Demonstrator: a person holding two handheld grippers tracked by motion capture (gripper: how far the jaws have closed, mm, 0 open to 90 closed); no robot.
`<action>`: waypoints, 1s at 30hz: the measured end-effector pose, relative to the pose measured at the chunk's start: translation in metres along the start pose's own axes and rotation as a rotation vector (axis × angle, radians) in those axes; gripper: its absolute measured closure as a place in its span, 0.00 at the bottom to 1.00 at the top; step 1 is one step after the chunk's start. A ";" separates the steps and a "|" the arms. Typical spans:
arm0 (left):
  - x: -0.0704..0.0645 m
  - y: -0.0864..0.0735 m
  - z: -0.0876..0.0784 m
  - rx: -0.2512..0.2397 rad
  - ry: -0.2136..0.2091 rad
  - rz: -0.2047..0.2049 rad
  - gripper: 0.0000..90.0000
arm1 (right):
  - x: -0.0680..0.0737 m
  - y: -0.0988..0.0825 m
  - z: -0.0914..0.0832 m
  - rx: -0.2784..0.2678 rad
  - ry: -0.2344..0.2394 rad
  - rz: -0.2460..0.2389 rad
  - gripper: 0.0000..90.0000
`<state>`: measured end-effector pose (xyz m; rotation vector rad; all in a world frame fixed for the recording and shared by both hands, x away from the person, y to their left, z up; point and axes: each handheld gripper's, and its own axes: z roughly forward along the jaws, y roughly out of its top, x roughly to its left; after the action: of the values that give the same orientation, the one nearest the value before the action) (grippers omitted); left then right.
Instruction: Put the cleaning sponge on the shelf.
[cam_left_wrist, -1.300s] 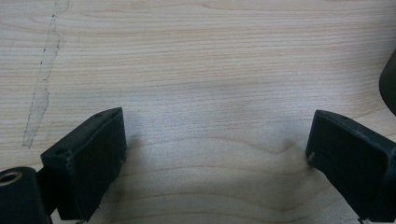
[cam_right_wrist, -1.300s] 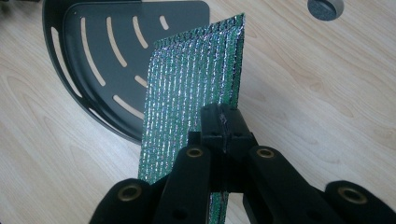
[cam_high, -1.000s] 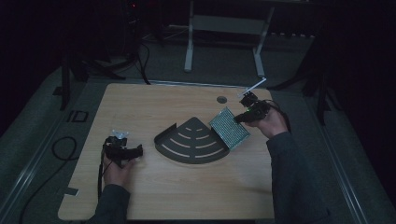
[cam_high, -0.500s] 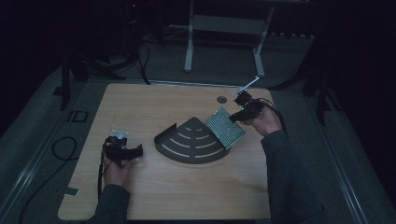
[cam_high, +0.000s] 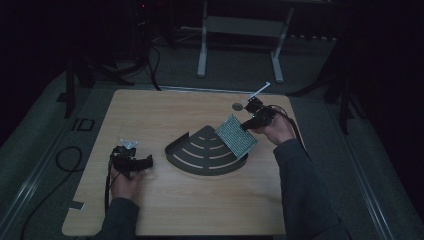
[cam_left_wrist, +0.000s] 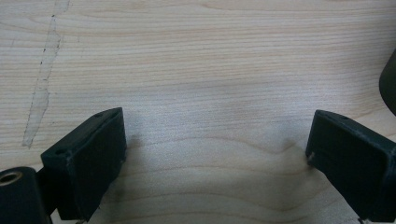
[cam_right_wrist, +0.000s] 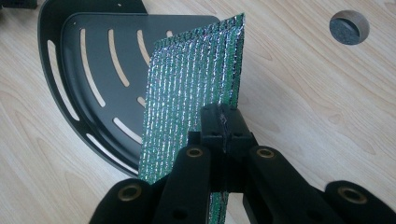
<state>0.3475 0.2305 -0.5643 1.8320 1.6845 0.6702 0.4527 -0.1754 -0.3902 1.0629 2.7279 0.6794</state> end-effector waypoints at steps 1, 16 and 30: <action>0.000 0.000 0.000 0.000 0.000 0.000 0.06 | 0.000 0.000 0.001 0.001 0.002 -0.002 1.00; 0.000 0.000 0.000 0.002 0.000 0.001 0.06 | 0.008 0.005 0.021 0.015 0.007 -0.029 1.00; 0.000 0.000 0.000 0.001 0.000 0.001 0.06 | 0.015 0.007 0.038 0.052 -0.001 -0.050 1.00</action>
<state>0.3475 0.2305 -0.5642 1.8341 1.6841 0.6692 0.4560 -0.1472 -0.4205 1.0018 2.7752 0.6028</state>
